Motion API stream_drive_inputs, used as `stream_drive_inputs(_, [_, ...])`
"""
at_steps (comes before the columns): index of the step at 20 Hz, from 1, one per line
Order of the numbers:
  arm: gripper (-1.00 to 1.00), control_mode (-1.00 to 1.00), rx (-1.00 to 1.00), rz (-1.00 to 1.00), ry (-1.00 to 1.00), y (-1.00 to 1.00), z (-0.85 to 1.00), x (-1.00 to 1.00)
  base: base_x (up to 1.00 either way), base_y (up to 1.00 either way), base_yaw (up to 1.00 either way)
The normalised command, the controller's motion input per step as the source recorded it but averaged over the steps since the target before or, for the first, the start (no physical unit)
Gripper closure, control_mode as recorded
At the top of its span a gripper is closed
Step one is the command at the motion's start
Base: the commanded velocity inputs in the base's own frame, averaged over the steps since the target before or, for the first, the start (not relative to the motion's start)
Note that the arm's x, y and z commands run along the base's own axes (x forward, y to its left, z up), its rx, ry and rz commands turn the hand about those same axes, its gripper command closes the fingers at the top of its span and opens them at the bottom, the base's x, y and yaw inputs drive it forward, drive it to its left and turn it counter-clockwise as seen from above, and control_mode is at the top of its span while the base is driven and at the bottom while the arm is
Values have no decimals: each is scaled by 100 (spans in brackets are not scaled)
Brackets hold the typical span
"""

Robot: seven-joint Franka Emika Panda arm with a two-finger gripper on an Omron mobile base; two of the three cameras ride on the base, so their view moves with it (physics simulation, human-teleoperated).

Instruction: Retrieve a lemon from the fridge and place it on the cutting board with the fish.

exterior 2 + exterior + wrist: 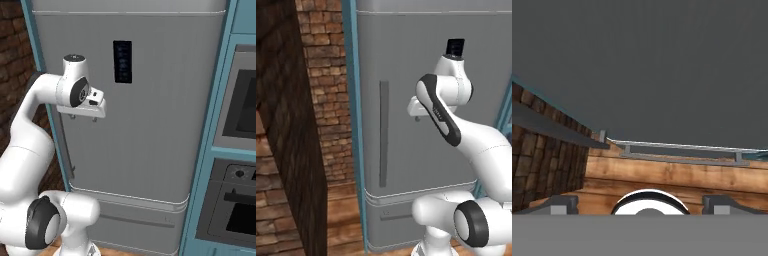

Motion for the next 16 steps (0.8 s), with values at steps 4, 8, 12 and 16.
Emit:
stream_drive_inputs(4, [-100, 100, 0, 0, 0, 0, 0, 0, -20, 38, -5])
stream_drive_inputs(8, [-100, 100, 0, 0, 0, 0, 0, 0, -15, 18, -9])
stream_drive_inputs(12, [-100, 100, 0, 0, 0, 0, 0, 0, -7, 41, -13])
stream_drive_inputs(16, [-100, 100, 0, 0, 0, 0, 0, 0, -40, 22, -6])
